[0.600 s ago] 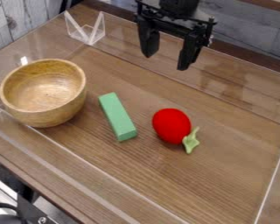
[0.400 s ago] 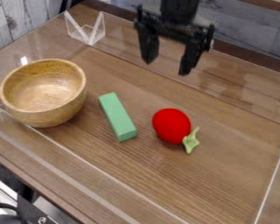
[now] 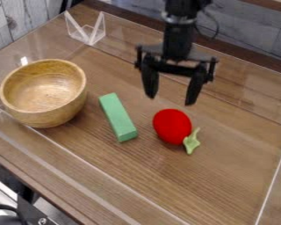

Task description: Move the red fruit to the left

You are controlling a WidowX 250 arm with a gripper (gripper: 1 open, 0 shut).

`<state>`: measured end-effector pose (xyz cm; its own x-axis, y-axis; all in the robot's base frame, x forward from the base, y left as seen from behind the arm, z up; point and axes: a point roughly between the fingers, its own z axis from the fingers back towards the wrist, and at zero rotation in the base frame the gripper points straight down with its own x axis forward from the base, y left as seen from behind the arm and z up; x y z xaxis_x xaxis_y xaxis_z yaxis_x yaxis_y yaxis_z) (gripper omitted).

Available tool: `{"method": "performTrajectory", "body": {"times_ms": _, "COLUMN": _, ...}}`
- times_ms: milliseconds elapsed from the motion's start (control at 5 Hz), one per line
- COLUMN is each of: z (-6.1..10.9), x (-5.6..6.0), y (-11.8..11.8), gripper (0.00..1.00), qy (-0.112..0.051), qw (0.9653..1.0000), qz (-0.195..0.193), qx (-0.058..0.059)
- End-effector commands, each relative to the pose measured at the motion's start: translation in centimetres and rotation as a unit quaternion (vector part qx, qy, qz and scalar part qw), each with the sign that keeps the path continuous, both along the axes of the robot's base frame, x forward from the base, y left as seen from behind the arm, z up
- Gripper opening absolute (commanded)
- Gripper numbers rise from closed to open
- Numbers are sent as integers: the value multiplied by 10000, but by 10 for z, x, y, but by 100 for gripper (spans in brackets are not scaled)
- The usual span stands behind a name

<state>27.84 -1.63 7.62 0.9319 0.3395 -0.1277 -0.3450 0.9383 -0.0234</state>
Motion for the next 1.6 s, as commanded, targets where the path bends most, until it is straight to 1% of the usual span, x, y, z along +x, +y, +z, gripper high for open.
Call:
{"method": "performTrajectory", "body": {"times_ms": 0, "z": -14, "x": -4, "y": -3, "gripper": 100, "qy": -256, "qw": 9974, "qz": 666, "qx": -35}}
{"method": "performTrajectory", "body": {"times_ms": 200, "z": -34, "x": -6, "y": -7, "gripper": 100, "qy": -382, "qw": 9918, "qz": 1221, "qx": -40}}
{"method": "performTrajectory", "body": {"times_ms": 400, "z": -37, "x": -10, "y": -3, "gripper": 100, "qy": -522, "qw": 9887, "qz": 1407, "qx": -28}}
{"method": "performTrajectory", "body": {"times_ms": 600, "z": -35, "x": -13, "y": 6, "gripper": 100, "qy": -599, "qw": 9887, "qz": 1370, "qx": 49}}
{"method": "performTrajectory", "body": {"times_ms": 800, "z": -36, "x": -12, "y": -1, "gripper": 100, "qy": -669, "qw": 9879, "qz": 1392, "qx": 131}}
{"method": "performTrajectory", "body": {"times_ms": 1000, "z": -37, "x": -12, "y": -11, "gripper": 100, "qy": -714, "qw": 9880, "qz": 1355, "qx": 178}}
{"method": "performTrajectory", "body": {"times_ms": 1200, "z": -37, "x": -11, "y": -19, "gripper": 100, "qy": -753, "qw": 9874, "qz": 1373, "qx": 233}}
{"method": "performTrajectory", "body": {"times_ms": 1400, "z": -27, "x": -7, "y": -18, "gripper": 100, "qy": -766, "qw": 9828, "qz": 1664, "qx": 234}}
